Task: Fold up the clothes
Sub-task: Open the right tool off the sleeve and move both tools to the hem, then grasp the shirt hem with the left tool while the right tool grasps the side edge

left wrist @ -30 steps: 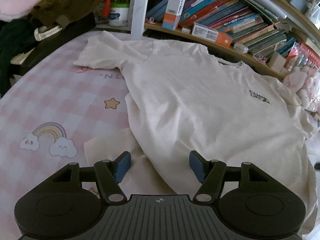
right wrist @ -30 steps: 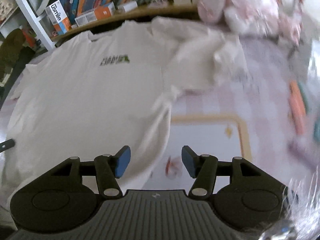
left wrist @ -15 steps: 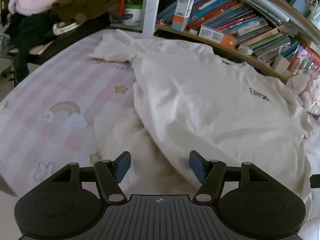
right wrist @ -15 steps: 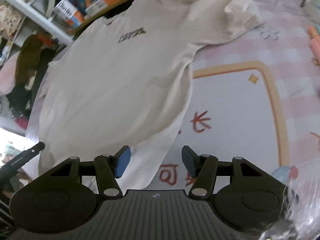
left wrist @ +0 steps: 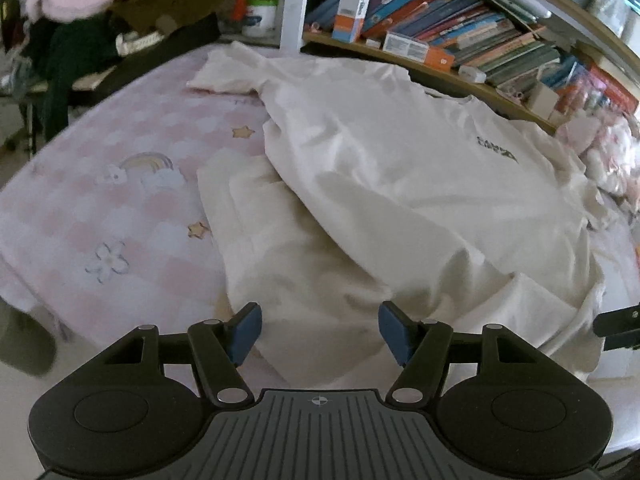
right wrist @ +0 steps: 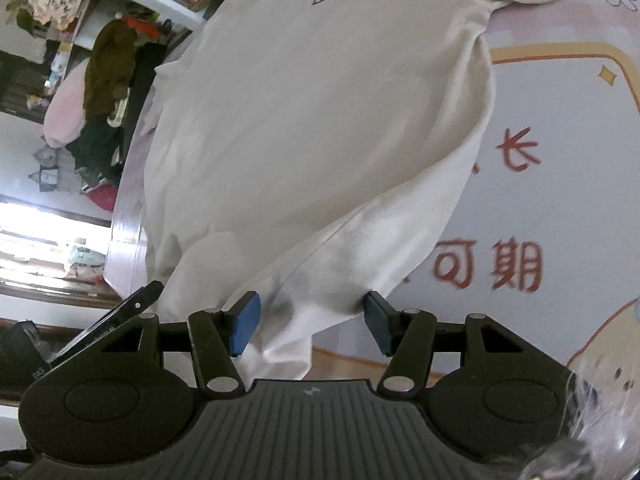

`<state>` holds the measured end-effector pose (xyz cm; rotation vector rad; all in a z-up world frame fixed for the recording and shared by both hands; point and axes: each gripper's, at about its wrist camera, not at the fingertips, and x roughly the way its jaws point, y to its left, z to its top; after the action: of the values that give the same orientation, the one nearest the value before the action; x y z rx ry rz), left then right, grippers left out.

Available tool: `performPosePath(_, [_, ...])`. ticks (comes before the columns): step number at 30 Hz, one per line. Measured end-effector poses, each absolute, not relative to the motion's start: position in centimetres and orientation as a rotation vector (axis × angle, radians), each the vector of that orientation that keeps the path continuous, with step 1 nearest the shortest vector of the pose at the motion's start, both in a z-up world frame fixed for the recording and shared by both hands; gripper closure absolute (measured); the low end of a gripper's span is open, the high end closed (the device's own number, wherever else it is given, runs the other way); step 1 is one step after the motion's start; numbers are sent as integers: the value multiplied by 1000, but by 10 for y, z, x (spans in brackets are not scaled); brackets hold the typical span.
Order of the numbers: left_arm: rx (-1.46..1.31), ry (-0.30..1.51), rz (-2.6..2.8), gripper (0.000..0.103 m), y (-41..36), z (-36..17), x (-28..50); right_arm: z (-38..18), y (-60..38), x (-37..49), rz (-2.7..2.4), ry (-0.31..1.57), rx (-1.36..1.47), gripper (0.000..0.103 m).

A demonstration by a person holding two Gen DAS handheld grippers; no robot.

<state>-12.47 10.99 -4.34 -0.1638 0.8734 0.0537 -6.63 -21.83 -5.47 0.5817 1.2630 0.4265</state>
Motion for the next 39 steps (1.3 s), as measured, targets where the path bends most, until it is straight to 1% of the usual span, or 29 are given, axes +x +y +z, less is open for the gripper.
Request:
performPosePath(6, [-50,795,27,37,155,-33,-98,-45,-185,-100,396,1215,511,48])
performPosePath(9, [14,773,-5,37,176,-30,-69,-32,-155,-124,383,1138,308,47])
performPosePath(11, [61,804,-39,37,184,-36,-47,-26,-135,-139,342,1079,147,47])
performPosePath(14, [133,834,-99,37,188,-47,-25,-19,-121,-160,264,1031,61,47])
performPosePath(16, [150,846,-133,38,189,-53,-18,-16,-119,-173,228,1012,81,47])
performPosePath(18, [127,858,-164,42,191,-58,-15,-16,-117,-179,202,990,99,47])
performPosePath(20, [87,852,-169,52,196,-60,-18,-19,-112,-177,174,977,108,47])
performPosePath(22, [61,846,-169,59,200,-60,-21,-23,-106,-172,144,975,123,47])
performPosePath(31, [65,832,-207,59,208,-60,-31,-26,-70,-162,124,971,93,48])
performPosePath(32, [67,831,-208,59,208,-60,-31,-30,-65,-161,121,972,60,51])
performPosePath(33, [69,831,-207,59,208,-60,-31,-35,-61,-159,114,976,28,67])
performPosePath(34, [69,835,-208,60,208,-60,-31,-38,-59,-158,104,985,10,78])
performPosePath(35, [69,840,-213,68,208,-59,-31,-39,-62,-159,94,986,30,90])
performPosePath(36, [69,846,-218,76,208,-58,-31,-37,-67,-162,84,981,68,92])
performPosePath(37, [69,852,-223,97,208,-57,-31,-32,-75,-166,69,963,118,93])
performPosePath(38, [69,858,-228,98,209,-57,-31,-24,-85,-173,49,938,175,98])
performPosePath(39, [77,861,-232,99,209,-56,-32,-15,-98,-181,17,908,231,98])
